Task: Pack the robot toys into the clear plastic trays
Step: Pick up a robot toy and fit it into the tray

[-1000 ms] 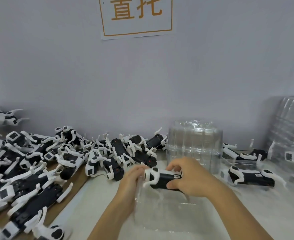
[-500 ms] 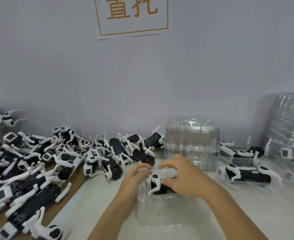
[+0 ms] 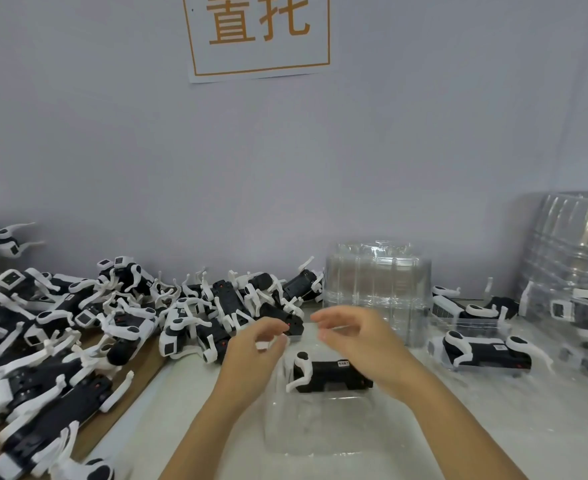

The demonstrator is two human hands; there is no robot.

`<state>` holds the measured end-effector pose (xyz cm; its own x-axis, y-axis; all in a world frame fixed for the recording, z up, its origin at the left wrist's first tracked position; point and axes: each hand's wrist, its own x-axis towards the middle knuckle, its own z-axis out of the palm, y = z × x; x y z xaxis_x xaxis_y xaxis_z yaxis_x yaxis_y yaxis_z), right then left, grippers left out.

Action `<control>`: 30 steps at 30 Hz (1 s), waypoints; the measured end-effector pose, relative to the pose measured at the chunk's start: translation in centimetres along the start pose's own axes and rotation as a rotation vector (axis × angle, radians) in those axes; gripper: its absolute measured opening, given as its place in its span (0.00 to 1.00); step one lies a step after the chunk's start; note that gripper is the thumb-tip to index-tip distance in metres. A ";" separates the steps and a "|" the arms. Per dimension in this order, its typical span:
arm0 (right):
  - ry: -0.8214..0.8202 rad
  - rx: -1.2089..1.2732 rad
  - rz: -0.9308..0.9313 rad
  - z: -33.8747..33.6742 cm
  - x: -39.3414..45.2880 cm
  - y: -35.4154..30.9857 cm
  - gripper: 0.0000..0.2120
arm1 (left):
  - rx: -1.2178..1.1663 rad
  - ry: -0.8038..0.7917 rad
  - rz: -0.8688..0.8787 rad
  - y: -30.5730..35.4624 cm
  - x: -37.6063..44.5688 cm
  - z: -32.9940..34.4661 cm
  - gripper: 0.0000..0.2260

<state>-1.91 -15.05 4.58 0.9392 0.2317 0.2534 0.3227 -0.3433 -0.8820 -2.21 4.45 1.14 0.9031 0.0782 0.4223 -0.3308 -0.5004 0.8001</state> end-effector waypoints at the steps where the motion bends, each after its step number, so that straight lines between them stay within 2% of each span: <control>1: 0.056 0.059 0.004 -0.5 0.1 -0.1 0.11 | 0.084 -0.020 0.067 0.8 0.0 -0.1 0.06; 2: 0.113 0.097 0.006 -1.2 0.2 -0.2 0.11 | 0.152 -0.070 0.128 1.6 0.0 -0.2 0.05; 3: 0.163 0.120 0.003 -1.9 0.2 -0.2 0.12 | 0.207 -0.159 0.176 2.6 -0.1 0.0 0.08; 6: 0.245 0.141 0.002 -3.8 0.1 -0.3 0.13 | 0.426 -0.528 0.235 4.7 -1.0 1.5 0.32; 7: 0.258 0.137 0.006 -4.4 0.1 -0.3 0.13 | 0.535 -0.596 0.260 5.0 -1.2 2.2 0.36; 9: 0.281 0.140 0.015 -5.2 0.0 -0.2 0.13 | 0.674 -0.590 0.319 5.0 -1.5 3.2 0.36; 11: 0.305 0.148 0.032 -6.0 0.0 -0.2 0.13 | 0.685 -0.501 0.355 4.8 -1.4 3.3 0.27; 14: 0.348 0.169 0.051 -6.6 0.1 -0.3 0.13 | 0.553 -0.384 0.348 4.6 -0.7 2.4 0.15; 20: 0.408 0.282 0.067 -4.7 0.7 -1.2 0.10 | 0.080 -0.102 0.131 4.3 0.9 -0.1 0.08; 22: 0.401 0.243 -0.001 -3.5 0.6 -1.9 0.08 | -0.066 -0.056 0.066 4.4 1.0 -0.7 0.10; 26: 0.094 -0.046 -0.171 -1.0 -0.2 -2.9 0.09 | -0.634 -0.008 -0.210 5.2 0.8 -0.9 0.18; 30: 0.125 -0.239 -0.316 0.5 -0.3 -3.2 0.15 | -0.851 0.032 -0.321 5.3 0.9 -1.6 0.17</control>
<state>-3.29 -13.58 7.15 0.7916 0.2523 0.5564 0.6019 -0.4784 -0.6394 -3.57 3.21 6.44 0.9828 0.1346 0.1266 -0.1670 0.3543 0.9201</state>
